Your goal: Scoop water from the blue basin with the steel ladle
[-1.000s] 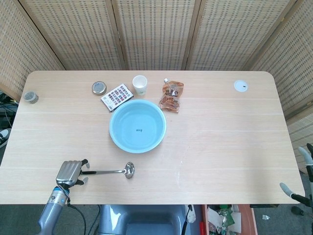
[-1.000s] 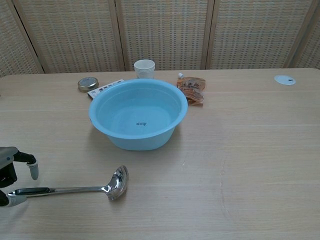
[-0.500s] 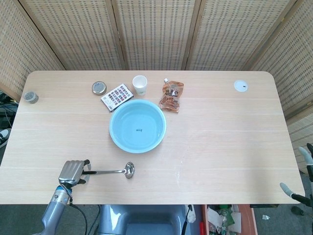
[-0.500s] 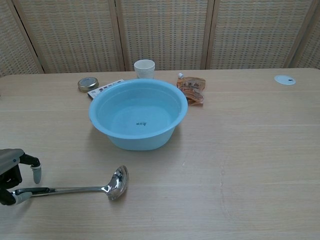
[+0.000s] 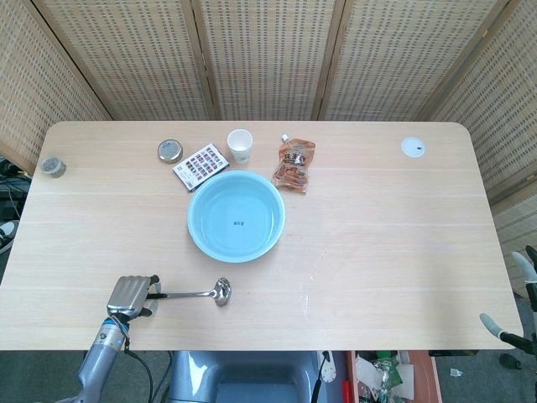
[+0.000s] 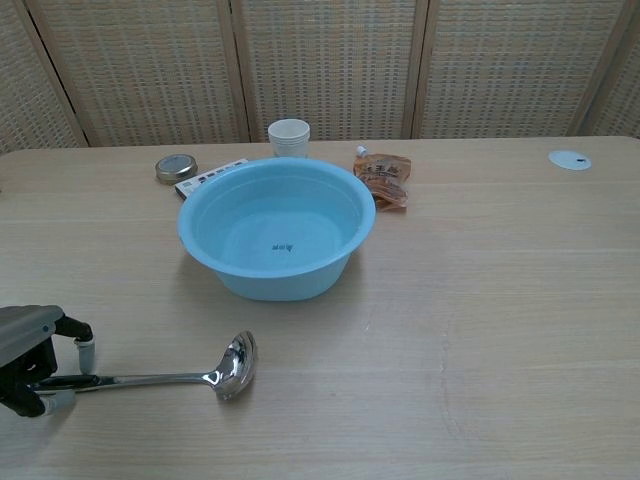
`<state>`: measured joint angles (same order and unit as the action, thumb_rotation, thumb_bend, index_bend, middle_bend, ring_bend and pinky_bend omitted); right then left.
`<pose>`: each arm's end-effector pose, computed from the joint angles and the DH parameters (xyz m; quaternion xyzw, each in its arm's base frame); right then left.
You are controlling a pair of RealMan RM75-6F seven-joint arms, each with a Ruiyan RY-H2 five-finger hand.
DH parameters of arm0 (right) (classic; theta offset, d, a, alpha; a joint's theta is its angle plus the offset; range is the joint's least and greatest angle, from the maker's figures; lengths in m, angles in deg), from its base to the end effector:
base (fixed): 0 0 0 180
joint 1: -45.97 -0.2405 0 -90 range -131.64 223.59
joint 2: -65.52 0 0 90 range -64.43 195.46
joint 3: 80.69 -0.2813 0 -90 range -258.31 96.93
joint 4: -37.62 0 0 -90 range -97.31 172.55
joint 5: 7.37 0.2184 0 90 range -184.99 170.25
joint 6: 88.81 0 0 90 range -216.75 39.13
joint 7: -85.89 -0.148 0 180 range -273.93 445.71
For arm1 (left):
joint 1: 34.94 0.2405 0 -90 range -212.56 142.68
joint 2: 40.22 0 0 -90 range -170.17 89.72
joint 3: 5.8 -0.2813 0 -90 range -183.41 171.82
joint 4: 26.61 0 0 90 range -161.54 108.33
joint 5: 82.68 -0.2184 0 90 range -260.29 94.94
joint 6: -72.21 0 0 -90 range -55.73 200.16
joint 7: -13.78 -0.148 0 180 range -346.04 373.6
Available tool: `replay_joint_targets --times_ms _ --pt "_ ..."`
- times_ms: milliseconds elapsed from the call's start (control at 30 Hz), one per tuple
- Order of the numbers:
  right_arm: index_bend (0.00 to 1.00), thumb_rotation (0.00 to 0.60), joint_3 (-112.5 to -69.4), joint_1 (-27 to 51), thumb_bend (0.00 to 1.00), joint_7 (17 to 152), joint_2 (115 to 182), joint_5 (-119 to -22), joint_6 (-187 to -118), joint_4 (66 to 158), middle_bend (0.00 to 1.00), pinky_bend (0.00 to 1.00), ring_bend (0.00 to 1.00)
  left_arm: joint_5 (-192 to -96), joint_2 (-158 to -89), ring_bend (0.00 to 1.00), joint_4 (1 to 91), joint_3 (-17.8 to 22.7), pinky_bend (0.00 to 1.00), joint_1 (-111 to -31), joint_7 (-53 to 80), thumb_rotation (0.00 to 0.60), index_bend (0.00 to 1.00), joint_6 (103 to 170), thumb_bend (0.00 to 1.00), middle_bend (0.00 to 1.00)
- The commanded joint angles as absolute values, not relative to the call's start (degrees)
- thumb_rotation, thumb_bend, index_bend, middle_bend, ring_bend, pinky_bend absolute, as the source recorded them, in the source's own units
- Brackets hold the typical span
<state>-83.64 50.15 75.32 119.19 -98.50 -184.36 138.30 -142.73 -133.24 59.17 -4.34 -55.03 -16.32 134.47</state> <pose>-0.3184 -0.1345 0.2282 0.5310 -0.3976 0.4590 0.5910 -0.2896 0.2344 -0.0572 -0.6956 -0.4840 -0.2220 0.4822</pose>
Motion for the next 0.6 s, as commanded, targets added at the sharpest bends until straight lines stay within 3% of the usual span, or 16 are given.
replay_joint_targets --times_ms 33,333,433,600 --pt "0.0 0.6 -83.7 50.1 0.0 74.9 119.1 -98.2 -184.2 138.2 0.0 0.0 0.0 -142.3 -133.8 0.95 58.7 -4.4 1.0 -55.2 -16.7 0.6 0.48 134.4 0.36 1.0" --pt "0.0 0.6 -83.6 50.0 0.0 74.7 119.0 -98.3 -184.0 138.2 0.0 0.0 0.0 -141.4 -134.8 0.95 57.1 -4.4 1.0 -55.5 -16.3 0.6 0.49 133.9 0.36 1.0" --pt "0.0 0.6 -83.5 50.0 0.0 74.7 119.0 -98.4 -183.9 138.2 0.0 0.0 0.0 -141.4 -134.9 0.95 56.7 -4.7 1.0 -55.6 -16.3 0.6 0.59 133.8 0.36 1.0" --pt "0.0 0.6 -83.5 49.9 0.0 74.9 119.0 -98.5 -183.9 138.3 0.0 0.0 0.0 -140.8 -134.7 0.95 56.8 -4.9 1.0 -55.8 -17.0 0.6 0.83 133.6 0.4 1.0"
